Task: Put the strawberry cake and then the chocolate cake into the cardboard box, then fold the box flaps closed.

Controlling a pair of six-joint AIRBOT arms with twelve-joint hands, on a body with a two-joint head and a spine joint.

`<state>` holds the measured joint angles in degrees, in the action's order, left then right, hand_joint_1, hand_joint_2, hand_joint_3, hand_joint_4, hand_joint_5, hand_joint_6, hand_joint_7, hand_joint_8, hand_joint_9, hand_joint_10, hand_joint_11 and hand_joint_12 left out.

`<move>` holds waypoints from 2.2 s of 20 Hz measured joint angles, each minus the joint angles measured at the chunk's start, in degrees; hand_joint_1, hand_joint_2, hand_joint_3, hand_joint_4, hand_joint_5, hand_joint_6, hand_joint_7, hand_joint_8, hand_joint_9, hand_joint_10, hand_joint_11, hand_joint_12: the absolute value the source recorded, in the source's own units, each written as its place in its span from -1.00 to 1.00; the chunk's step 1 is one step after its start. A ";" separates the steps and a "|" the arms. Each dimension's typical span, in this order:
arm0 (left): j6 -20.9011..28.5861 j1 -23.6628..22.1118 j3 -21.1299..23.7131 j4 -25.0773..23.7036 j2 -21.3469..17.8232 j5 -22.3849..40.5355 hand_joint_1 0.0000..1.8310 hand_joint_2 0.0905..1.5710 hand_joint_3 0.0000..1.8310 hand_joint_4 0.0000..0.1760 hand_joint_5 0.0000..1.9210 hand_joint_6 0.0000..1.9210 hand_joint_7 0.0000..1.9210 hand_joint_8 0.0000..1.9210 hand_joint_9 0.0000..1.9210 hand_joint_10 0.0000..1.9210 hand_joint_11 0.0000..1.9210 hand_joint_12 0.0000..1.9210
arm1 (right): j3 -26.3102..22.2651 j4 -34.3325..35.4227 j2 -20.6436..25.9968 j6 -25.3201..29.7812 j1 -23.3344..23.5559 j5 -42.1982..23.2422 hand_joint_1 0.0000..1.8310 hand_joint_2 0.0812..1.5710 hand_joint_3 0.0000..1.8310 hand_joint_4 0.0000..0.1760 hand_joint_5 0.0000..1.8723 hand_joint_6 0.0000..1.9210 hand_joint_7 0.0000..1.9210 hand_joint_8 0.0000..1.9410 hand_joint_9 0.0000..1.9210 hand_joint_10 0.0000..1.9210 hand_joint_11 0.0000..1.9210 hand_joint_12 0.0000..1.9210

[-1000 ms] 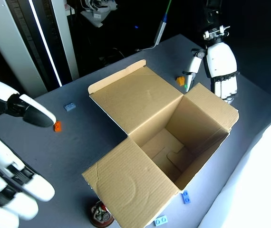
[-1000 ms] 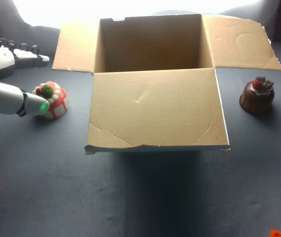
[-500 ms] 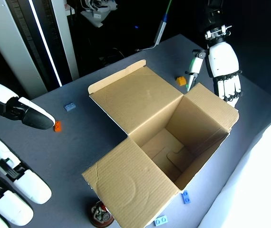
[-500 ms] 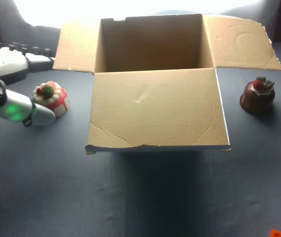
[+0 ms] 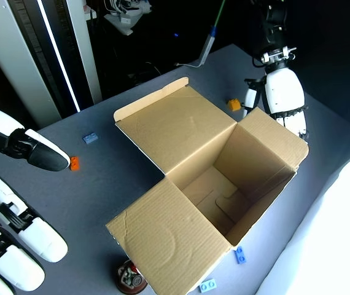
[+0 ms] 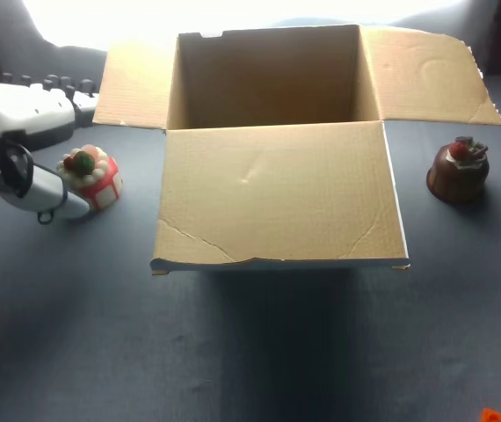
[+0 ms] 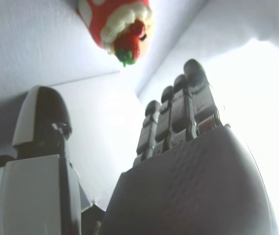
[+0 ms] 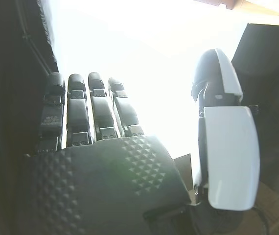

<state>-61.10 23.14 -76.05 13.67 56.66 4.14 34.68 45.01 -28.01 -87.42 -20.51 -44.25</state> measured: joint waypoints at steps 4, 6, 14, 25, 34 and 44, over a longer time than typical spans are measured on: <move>-0.70 0.87 -3.21 -0.02 2.47 0.02 0.15 0.31 -1.00 -0.45 -0.98 -1.00 -0.97 -1.00 -0.96 -0.99 -1.00 -0.56 | 0.00 0.11 0.00 0.09 0.00 0.04 -0.54 0.31 -1.00 -1.00 -0.95 -1.00 -0.90 -1.00 -0.92 -1.00 -1.00 -0.77; -0.92 1.53 -4.96 0.02 3.65 0.37 0.13 0.31 -1.00 -0.44 -0.97 -0.99 -0.97 -1.00 -0.97 -1.00 -1.00 -0.53 | 0.00 0.02 0.00 0.09 0.00 0.09 -0.59 0.31 -1.00 -1.00 -0.96 -1.00 -0.91 -1.00 -0.92 -1.00 -1.00 -0.78; -1.05 3.98 -8.90 -0.02 7.32 0.68 0.12 0.31 -1.00 -0.32 -0.99 -1.00 -0.98 -1.00 -0.98 -1.00 -1.00 -0.60 | 0.00 0.02 0.00 0.11 0.00 0.92 -0.54 0.30 -1.00 -1.00 -0.94 -1.00 -0.90 -1.00 -0.90 -1.00 -1.00 -0.77; -0.98 4.96 -12.63 0.00 10.10 0.98 0.16 0.26 -1.00 -0.34 -0.90 -0.99 -0.88 -0.99 -0.89 -0.99 -1.00 -0.36 | 0.00 -0.02 0.00 0.11 0.02 1.38 -0.55 0.28 -1.00 -1.00 -0.94 -1.00 -0.89 -1.00 -0.91 -1.00 -1.00 -0.70; -0.39 5.38 -12.63 0.02 10.36 1.66 0.18 0.25 -1.00 -0.40 -0.84 -0.99 -0.76 -0.99 -0.81 -0.98 -1.00 -0.28 | 0.00 -0.02 0.00 0.11 0.13 1.44 -0.56 0.29 -1.00 -1.00 -0.94 -0.99 -0.88 -0.99 -0.88 -0.99 -1.00 -0.65; 0.35 5.49 -12.63 0.02 10.38 2.29 0.19 0.25 -1.00 -0.39 -0.77 -0.99 -0.66 -0.99 -0.69 -0.97 -1.00 -0.01 | 0.00 0.00 0.00 0.07 0.13 1.40 -0.58 0.35 -1.00 -1.00 -0.95 -1.00 -0.90 -1.00 -0.88 -1.00 -1.00 -0.84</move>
<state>-60.75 28.62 -88.68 13.69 67.05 6.44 34.68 45.01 -28.01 -87.35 -20.38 -42.85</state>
